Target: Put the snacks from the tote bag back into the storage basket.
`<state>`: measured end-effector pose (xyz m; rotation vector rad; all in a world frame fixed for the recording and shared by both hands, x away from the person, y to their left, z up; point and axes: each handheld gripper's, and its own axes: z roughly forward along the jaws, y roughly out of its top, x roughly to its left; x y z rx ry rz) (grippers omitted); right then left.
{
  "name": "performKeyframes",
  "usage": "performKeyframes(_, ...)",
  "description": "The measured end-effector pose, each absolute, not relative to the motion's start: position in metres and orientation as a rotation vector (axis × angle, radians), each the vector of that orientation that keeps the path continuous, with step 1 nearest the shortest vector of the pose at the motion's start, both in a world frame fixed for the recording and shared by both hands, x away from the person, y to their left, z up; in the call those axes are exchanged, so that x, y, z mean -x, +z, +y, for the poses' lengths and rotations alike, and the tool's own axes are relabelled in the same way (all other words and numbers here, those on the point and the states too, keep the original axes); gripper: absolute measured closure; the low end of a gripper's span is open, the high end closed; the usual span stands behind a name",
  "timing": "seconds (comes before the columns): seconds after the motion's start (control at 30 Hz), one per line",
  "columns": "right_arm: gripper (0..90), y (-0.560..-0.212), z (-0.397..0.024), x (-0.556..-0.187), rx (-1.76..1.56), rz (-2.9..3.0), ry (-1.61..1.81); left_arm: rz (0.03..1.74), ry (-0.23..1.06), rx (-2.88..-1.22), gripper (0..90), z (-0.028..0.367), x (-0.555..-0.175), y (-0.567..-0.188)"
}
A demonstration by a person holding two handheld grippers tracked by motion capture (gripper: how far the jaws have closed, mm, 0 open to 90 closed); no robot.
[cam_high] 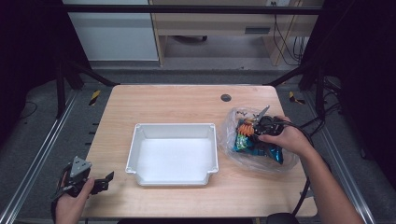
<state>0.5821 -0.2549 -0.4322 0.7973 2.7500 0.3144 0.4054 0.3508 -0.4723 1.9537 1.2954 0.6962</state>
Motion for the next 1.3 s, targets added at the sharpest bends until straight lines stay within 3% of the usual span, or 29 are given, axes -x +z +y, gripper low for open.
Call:
performKeyframes(0.27,7.0,-0.441,-0.251,-0.581,-0.798,2.757,0.289,1.288,0.694,-1.96,3.9,0.35,-0.406,-0.473)
performKeyframes(0.5,27.4,-0.433,-0.255,-0.576,-0.75,2.767,0.351,1.293,0.695,-1.957,3.9,0.35,-0.405,-0.472)
performKeyframes(0.7,35.6,-0.427,-0.262,-0.57,-0.715,2.751,0.398,1.291,0.695,-1.962,3.9,0.35,-0.406,-0.472)
performKeyframes(1.3,38.4,-0.4,-0.273,-0.557,-0.659,2.614,0.379,1.289,0.693,-1.962,3.9,0.35,-0.406,-0.473)
